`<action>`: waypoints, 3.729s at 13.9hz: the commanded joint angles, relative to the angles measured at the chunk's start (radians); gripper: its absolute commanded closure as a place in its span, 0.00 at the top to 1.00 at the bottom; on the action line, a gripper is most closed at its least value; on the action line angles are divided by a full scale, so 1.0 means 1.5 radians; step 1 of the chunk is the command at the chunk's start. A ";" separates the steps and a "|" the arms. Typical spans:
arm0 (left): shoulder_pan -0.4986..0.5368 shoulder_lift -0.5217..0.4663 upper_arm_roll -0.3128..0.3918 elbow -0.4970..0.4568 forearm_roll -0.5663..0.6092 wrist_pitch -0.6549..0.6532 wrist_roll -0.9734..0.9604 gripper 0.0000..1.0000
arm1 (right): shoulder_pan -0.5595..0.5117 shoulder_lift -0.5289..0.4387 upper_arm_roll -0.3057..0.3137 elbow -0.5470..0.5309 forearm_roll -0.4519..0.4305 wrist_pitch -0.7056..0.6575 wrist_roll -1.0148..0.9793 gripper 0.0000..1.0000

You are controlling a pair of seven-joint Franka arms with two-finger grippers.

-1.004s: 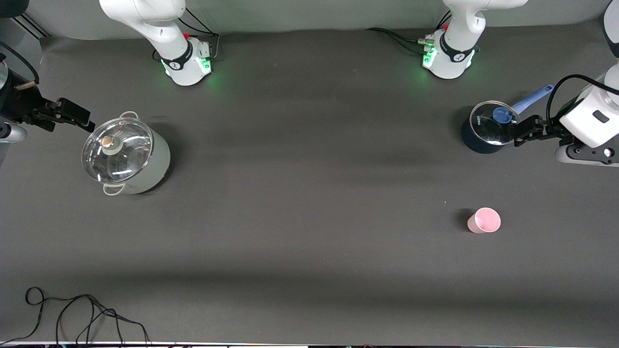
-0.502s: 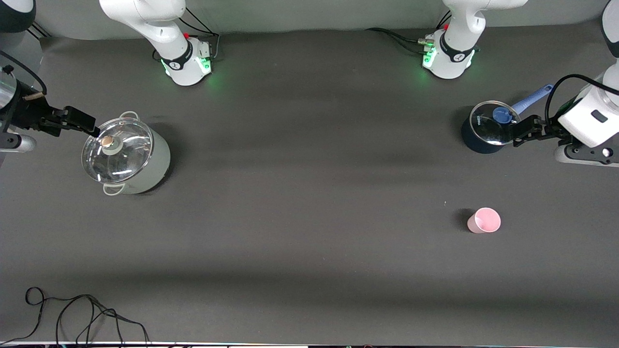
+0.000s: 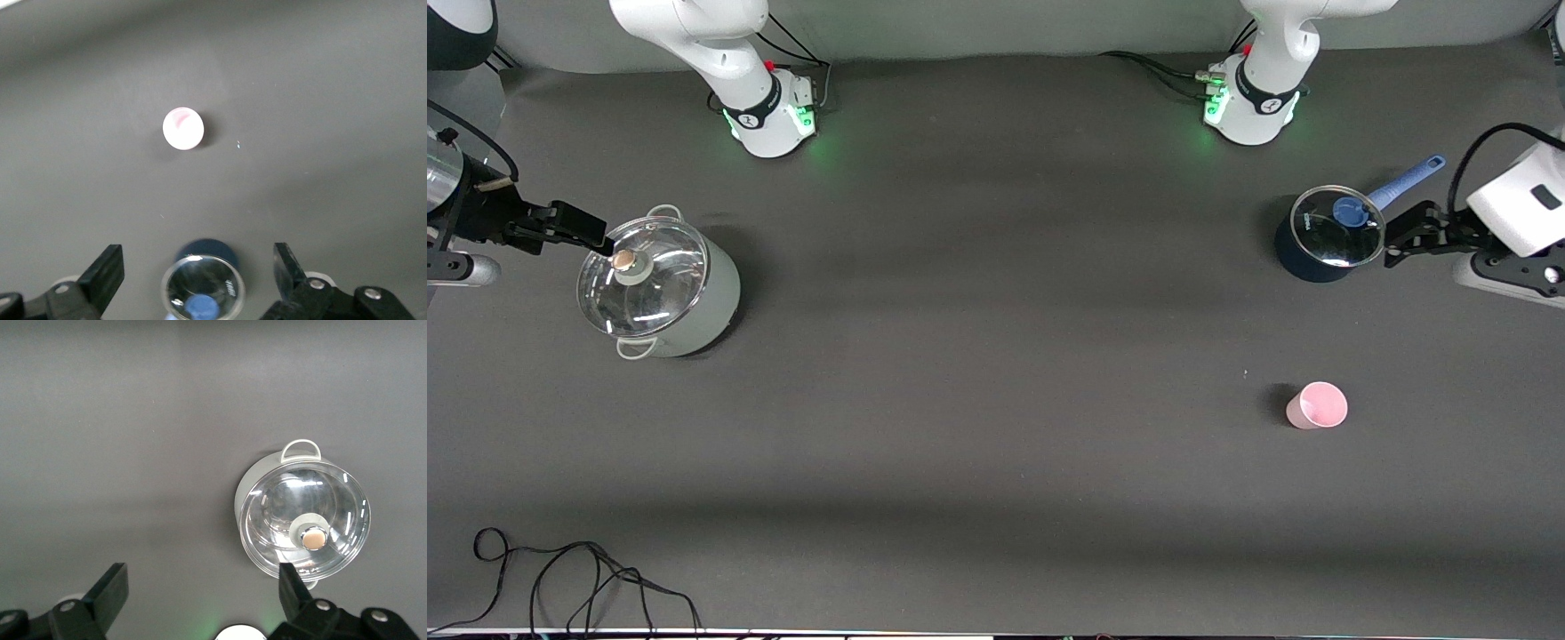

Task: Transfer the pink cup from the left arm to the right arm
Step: 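Lift the left gripper away from the blue saucepan, then lower the open left gripper around the pink cup, then close the left gripper on the pink cup and lift it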

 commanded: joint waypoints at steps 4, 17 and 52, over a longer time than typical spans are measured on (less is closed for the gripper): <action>0.127 0.099 0.000 0.040 -0.162 0.048 0.297 1.00 | 0.008 0.007 -0.004 0.017 -0.006 -0.011 0.005 1.00; 0.369 0.435 0.000 -0.043 -0.677 0.081 1.245 1.00 | 0.009 0.008 -0.001 0.016 -0.007 -0.012 0.006 1.00; 0.257 0.421 -0.120 -0.255 -1.143 0.324 1.516 0.38 | 0.008 0.010 -0.002 0.021 -0.006 -0.011 0.019 1.00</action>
